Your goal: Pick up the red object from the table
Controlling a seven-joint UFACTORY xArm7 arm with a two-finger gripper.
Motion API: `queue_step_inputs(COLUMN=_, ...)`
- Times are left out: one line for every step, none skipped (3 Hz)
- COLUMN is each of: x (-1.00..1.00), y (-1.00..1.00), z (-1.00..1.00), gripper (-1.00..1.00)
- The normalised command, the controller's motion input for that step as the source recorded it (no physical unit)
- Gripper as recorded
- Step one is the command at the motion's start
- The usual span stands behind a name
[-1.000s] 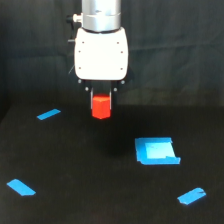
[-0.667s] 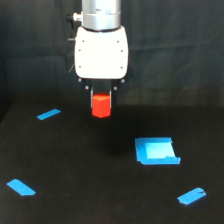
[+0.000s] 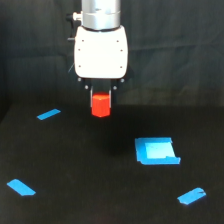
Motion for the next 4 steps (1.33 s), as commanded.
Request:
queue_step_inputs(x=-0.04, y=-0.03, z=0.02, gripper=-1.00)
queue_step_inputs(x=-0.01, y=-0.05, z=0.07, gripper=-1.00)
queue_step_inputs(x=0.04, y=-0.05, z=0.06, gripper=-0.91)
queue_step_inputs(x=0.02, y=-0.08, z=-0.02, gripper=-1.00)
